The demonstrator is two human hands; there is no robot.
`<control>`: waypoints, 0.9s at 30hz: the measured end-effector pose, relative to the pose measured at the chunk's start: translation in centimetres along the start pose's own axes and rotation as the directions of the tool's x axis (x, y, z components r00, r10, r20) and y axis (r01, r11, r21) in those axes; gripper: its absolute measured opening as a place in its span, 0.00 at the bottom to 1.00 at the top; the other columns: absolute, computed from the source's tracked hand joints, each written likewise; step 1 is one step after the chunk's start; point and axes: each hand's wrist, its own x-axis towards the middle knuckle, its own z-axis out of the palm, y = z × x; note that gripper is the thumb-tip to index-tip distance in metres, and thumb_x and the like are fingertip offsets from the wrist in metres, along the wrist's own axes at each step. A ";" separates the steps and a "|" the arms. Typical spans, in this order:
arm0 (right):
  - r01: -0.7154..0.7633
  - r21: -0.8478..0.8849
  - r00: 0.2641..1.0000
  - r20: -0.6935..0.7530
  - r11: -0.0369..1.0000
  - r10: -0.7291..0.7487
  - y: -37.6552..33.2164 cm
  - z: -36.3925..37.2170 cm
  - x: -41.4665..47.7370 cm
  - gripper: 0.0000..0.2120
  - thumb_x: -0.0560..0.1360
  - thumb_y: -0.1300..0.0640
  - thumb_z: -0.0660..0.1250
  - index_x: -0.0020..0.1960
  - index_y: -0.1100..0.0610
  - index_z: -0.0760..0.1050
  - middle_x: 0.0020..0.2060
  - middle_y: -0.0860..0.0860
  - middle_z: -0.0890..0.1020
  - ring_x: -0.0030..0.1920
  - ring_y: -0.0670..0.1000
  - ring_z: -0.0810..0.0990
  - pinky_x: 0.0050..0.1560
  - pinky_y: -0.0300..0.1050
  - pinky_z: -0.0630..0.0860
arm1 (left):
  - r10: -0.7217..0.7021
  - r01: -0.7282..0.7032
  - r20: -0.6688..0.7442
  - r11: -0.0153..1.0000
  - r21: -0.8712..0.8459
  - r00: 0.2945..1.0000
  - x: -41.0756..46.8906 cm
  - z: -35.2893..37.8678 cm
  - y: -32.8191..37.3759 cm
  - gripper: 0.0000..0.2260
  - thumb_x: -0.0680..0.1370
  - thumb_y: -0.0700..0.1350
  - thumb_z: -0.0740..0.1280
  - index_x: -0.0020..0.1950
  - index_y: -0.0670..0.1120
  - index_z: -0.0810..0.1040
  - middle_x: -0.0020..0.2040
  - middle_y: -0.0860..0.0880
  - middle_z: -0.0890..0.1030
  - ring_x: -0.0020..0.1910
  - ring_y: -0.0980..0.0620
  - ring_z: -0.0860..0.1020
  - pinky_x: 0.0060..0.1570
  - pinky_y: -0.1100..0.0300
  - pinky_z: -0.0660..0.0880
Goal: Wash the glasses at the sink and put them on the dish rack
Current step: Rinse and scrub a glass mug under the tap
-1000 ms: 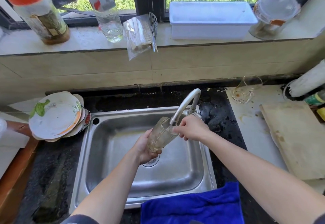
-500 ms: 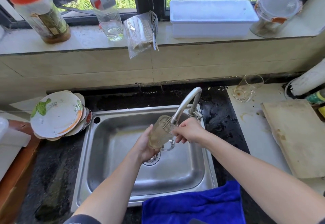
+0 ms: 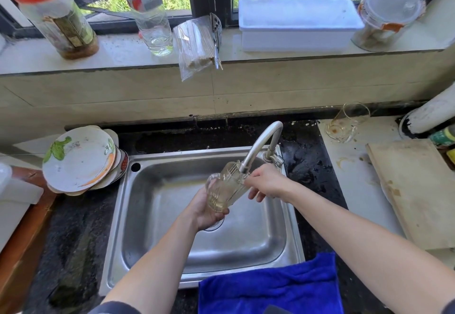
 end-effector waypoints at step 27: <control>-0.514 0.514 0.805 0.566 0.687 0.179 3.6 2.3 2.5 0.08 0.77 0.60 0.63 0.54 0.61 0.73 0.29 0.50 0.76 0.23 0.42 0.69 0.16 0.30 0.60 | 0.136 0.069 -0.204 0.648 0.759 0.969 -4.2 0.7 5.6 0.06 0.75 0.37 0.57 0.45 0.42 0.74 0.33 0.42 0.78 0.22 0.48 0.77 0.22 0.62 0.73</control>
